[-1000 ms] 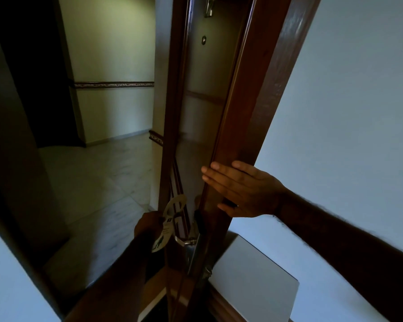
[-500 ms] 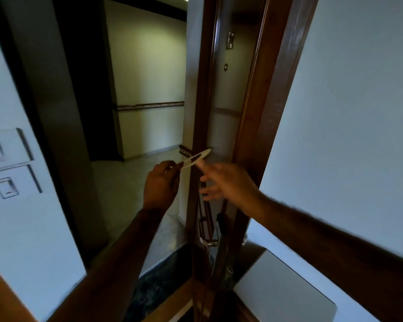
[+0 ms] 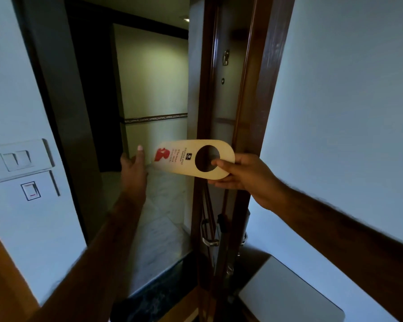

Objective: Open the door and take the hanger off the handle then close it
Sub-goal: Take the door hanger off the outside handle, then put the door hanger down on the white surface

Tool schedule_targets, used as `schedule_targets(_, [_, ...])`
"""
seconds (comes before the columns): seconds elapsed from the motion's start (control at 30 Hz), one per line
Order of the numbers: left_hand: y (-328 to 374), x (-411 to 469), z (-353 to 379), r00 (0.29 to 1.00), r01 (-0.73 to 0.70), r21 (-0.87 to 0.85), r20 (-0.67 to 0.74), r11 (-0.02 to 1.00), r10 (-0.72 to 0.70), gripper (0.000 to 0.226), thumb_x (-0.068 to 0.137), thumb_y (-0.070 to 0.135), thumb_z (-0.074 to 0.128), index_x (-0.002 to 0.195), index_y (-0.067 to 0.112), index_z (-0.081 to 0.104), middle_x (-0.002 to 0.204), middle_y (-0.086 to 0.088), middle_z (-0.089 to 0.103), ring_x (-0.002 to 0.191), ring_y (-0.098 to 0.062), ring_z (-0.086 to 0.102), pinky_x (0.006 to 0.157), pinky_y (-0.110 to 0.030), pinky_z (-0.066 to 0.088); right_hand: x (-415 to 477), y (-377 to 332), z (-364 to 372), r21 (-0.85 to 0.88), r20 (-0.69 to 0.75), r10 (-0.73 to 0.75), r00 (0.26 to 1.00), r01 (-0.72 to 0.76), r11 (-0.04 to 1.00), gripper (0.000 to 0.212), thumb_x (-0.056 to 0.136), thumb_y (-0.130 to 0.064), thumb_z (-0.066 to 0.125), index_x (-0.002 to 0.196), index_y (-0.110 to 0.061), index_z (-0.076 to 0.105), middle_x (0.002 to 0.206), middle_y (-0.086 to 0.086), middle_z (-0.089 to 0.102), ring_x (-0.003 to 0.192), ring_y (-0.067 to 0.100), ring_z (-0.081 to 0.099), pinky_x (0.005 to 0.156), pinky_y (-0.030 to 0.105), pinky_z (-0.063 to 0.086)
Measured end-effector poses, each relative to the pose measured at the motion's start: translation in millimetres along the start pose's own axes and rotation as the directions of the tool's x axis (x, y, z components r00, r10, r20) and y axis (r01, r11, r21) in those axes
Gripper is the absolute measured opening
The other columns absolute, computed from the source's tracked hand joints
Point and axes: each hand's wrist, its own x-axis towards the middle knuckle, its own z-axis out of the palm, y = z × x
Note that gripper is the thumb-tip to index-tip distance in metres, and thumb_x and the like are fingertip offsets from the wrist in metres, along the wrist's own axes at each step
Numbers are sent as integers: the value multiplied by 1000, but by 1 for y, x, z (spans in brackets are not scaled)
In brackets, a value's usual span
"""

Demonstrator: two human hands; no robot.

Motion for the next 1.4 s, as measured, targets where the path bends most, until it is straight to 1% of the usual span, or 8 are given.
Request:
schedule_targets(0.1, [13,-11,13,990,48,-75,138,996,-38,53,105,44,60,144,9,57,134,-13,70,126,-33,68,97,-45,61,-7,-6,-26,-35,51,-41,998,43,998,19,102,-19,64,117,-14,74,107,12,82,96,31,80,75,28,65])
schedule_targets(0.43, [68,-85,76,906,-350,-369,101,861,411,23,110,20,49,109,17,72,102,2,78,100,-17,74,85,-32,61,-28,-9,-145,-69,121,-130,984,139,988,34,95,-37,70,125,-21,76,121,14,78,109,36,76,84,30,63])
schedule_targets(0.63, [62,-131,141,683,-677,-101,284,729,673,23,111,11,48,113,12,70,107,-11,73,101,-35,71,83,-36,59,-23,23,-236,-5,-111,-93,990,93,996,41,82,-45,81,117,-24,80,108,10,82,106,33,77,80,27,63])
schedule_targets(0.8, [19,-157,209,550,-822,145,454,550,701,19,107,27,61,124,23,67,109,11,71,95,13,65,80,-8,57,-12,84,-320,54,-317,2,949,16,998,55,65,-54,94,109,-22,83,110,9,82,100,24,79,77,23,61])
schedule_targets(0.9, [-29,-169,259,511,-842,167,552,513,659,24,106,31,63,125,17,69,117,5,75,101,2,70,81,-2,55,-7,136,-370,157,-414,95,905,-31,987,49,70,-47,93,109,-19,83,112,10,81,100,25,79,78,23,61])
schedule_targets(1.1, [-185,-171,331,761,-560,297,553,774,338,27,105,43,56,132,38,57,121,10,70,97,0,72,76,-7,59,-22,268,-442,288,-526,314,790,-182,940,20,93,-4,76,112,-7,73,105,22,80,93,33,80,76,28,65])
schedule_targets(1.23, [-330,-171,349,871,-164,432,485,887,-75,23,103,39,62,126,40,64,116,8,74,91,-5,78,67,-11,60,-48,379,-470,382,-669,494,556,-312,870,18,92,3,76,104,-4,64,98,26,76,69,27,79,68,29,67])
schedule_targets(1.4, [-519,-181,352,762,348,495,344,796,-548,20,100,13,70,120,11,74,117,-19,77,78,-12,79,63,-18,62,-91,537,-502,396,-729,587,353,-482,782,19,93,2,75,109,-3,66,101,24,77,78,35,78,75,38,63])
